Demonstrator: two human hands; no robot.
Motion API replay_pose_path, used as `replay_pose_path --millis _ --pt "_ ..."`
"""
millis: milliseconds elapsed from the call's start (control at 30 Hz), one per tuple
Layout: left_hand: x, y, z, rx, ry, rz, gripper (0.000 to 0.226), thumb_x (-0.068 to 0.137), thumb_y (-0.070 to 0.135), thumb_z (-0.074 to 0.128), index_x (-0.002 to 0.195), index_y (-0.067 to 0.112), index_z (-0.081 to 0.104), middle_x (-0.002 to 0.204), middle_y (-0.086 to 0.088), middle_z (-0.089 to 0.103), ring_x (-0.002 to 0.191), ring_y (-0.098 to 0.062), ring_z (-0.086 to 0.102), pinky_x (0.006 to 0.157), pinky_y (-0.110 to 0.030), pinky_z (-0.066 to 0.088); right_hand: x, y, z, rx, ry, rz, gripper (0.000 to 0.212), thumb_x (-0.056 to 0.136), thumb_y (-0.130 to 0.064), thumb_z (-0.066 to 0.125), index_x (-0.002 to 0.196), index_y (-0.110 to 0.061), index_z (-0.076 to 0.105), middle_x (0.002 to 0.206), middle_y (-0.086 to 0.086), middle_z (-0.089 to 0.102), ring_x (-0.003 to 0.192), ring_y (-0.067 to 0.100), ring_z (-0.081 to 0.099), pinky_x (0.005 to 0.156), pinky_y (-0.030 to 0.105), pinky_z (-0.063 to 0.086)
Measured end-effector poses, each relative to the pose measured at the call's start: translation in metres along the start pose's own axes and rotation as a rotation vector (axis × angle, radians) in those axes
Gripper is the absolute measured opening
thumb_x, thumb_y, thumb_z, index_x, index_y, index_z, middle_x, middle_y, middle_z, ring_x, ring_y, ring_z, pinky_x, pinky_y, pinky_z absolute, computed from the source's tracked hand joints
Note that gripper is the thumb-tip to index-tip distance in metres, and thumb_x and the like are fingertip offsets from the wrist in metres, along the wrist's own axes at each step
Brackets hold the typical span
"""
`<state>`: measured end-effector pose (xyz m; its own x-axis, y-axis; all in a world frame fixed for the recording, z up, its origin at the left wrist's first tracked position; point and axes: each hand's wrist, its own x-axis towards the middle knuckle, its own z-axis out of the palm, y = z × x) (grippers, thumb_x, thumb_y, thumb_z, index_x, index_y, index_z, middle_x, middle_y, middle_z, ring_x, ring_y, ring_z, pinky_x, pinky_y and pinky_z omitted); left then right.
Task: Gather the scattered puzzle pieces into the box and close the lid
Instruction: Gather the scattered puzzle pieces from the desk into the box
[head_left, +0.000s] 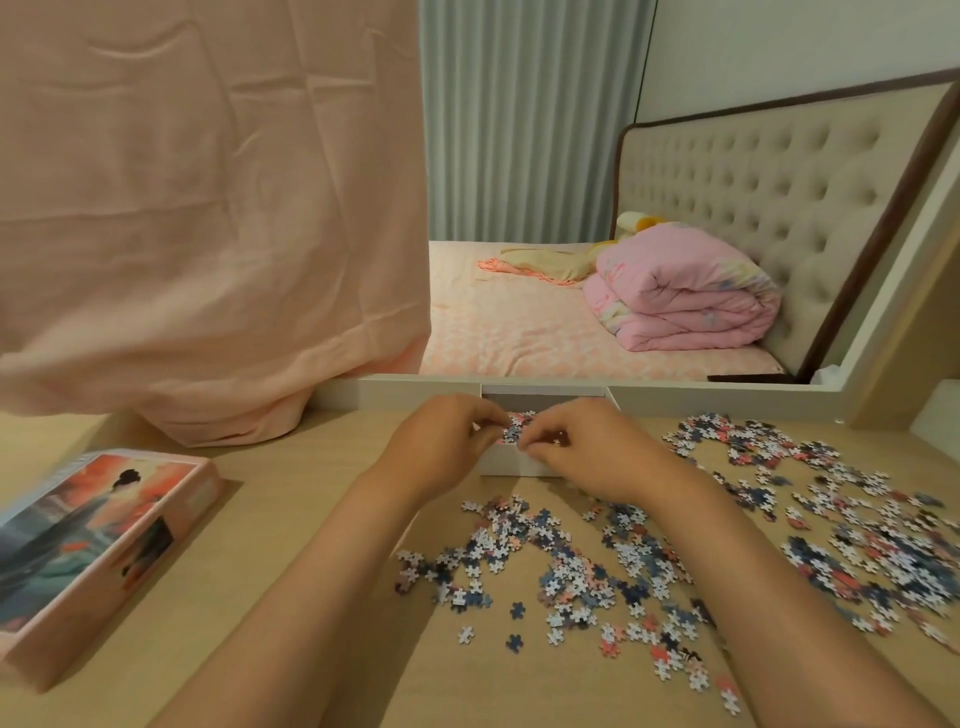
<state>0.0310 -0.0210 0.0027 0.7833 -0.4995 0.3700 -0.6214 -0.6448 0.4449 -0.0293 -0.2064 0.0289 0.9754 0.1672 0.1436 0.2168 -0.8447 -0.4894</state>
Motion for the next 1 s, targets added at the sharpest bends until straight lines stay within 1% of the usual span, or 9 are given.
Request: replay_pose_path --millis 100,167,267,400,533,633,800,900,1000 --pt "-0.017 0.001 -0.008 0.054 -0.193 -0.025 0.025 0.087 0.041 0.067 0.109 0.03 0.07 0.098 0.018 0.062 0.085 -0.005 0.059 0.075 -0.023 0.046 -0.007 -0.006 0.011 -0.091 -0.26 0.051 0.03 0.087 -0.031 0.074 0.116 -0.029 0.071 0.099 -0.01 0.069 0.087 0.006 0.065 0.078 0.025 0.052" --pt "-0.027 0.002 -0.006 0.103 -0.333 -0.074 0.053 0.076 0.059 0.07 0.122 0.033 0.062 0.11 0.016 0.055 0.093 -0.007 0.055 0.082 -0.026 0.046 -0.011 -0.007 0.021 -0.184 -0.37 0.074 0.047 0.08 -0.041 0.078 0.122 -0.027 0.064 0.094 -0.01 0.061 0.085 0.011 0.06 0.072 0.029 0.05" --pt "-0.035 0.002 0.002 0.185 -0.511 -0.107 0.087 0.064 0.072 0.071 0.139 0.033 0.049 0.12 0.009 0.044 0.112 -0.013 0.045 0.097 -0.038 0.045 -0.012 -0.009 0.032 -0.24 -0.389 0.084 0.06 0.075 -0.048 0.081 0.125 -0.024 0.059 0.097 -0.01 0.057 0.086 0.012 0.056 0.068 0.027 0.044" --pt "-0.035 0.0 0.011 0.174 -0.465 -0.04 0.071 0.071 0.064 0.072 0.131 0.028 0.059 0.111 0.007 0.046 0.106 -0.015 0.047 0.092 -0.037 0.048 -0.01 -0.011 0.037 -0.208 -0.351 0.106 0.063 0.078 -0.042 0.08 0.134 -0.023 0.06 0.093 -0.014 0.06 0.086 0.011 0.055 0.069 0.025 0.043" --pt "-0.035 -0.001 0.006 0.141 -0.48 -0.062 0.065 0.068 0.062 0.077 0.123 0.031 0.062 0.106 0.01 0.047 0.097 -0.012 0.051 0.086 -0.033 0.049 -0.011 -0.01 0.028 -0.233 -0.366 0.184 0.076 0.076 -0.045 0.082 0.142 -0.024 0.051 0.132 -0.004 0.061 0.115 0.017 0.059 0.098 0.032 0.049" --pt "-0.036 -0.002 0.004 0.188 -0.546 -0.104 0.075 0.064 0.066 0.076 0.129 0.034 0.056 0.116 0.009 0.044 0.109 -0.014 0.045 0.094 -0.039 0.047 -0.013 -0.008 0.023 -0.269 -0.387 0.231 0.088 0.073 -0.049 0.083 0.147 -0.022 0.045 0.139 -0.003 0.057 0.121 0.019 0.057 0.1 0.034 0.048" --pt "-0.035 0.006 0.008 0.109 -0.45 -0.054 0.053 0.075 0.045 0.079 0.122 0.025 0.067 0.102 0.005 0.058 0.093 -0.016 0.057 0.082 -0.034 0.051 -0.01 -0.012 0.036 -0.159 -0.337 0.186 0.065 0.075 -0.038 0.084 0.134 -0.023 0.061 0.124 -0.003 0.067 0.105 0.015 0.061 0.087 0.028 0.048" --pt "-0.035 0.005 0.009 0.068 -0.403 -0.105 0.051 0.069 0.047 0.083 0.114 0.025 0.069 0.096 0.01 0.062 0.088 -0.011 0.059 0.074 -0.025 0.047 -0.008 -0.01 0.04 -0.09 -0.278 0.205 0.05 0.074 -0.031 0.086 0.12 -0.023 0.069 0.109 -0.004 0.07 0.094 0.013 0.064 0.081 0.026 0.05" --pt "-0.036 0.003 0.01 0.023 -0.375 -0.137 0.048 0.066 0.049 0.085 0.105 0.026 0.068 0.095 0.012 0.064 0.085 -0.008 0.06 0.072 -0.024 0.048 -0.008 -0.005 0.041 -0.002 -0.207 0.222 0.02 0.077 -0.022 0.084 0.094 -0.026 0.074 0.087 -0.005 0.069 0.071 0.007 0.062 0.061 0.021 0.046"
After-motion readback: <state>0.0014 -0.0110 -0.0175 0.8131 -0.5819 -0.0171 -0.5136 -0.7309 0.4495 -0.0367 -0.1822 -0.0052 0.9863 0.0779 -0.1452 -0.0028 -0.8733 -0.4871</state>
